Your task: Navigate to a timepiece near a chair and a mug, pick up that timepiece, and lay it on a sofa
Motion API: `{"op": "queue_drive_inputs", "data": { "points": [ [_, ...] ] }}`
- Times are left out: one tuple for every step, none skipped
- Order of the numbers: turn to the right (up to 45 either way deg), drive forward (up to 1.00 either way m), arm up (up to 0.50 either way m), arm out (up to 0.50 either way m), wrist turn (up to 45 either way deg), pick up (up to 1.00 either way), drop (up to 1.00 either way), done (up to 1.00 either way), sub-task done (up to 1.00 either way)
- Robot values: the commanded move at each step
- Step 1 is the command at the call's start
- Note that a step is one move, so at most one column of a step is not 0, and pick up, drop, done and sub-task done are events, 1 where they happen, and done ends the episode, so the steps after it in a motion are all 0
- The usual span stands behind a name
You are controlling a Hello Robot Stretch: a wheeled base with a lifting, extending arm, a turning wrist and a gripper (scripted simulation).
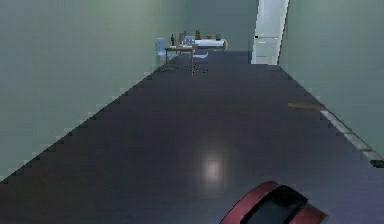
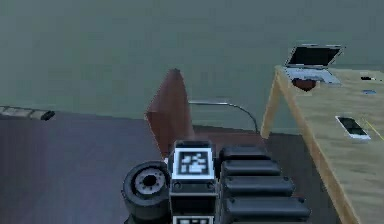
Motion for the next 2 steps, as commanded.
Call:
{"op": "queue_drive_inputs", "data": {
  "points": [
    [12.0, 0.0, 0.0, 0.0, 0.0, 0.0, 0.0, 0.0, 0.0],
    [0.0, 1.0, 0.0, 0.0, 0.0, 0.0, 0.0, 0.0, 0.0]
  ]
}}
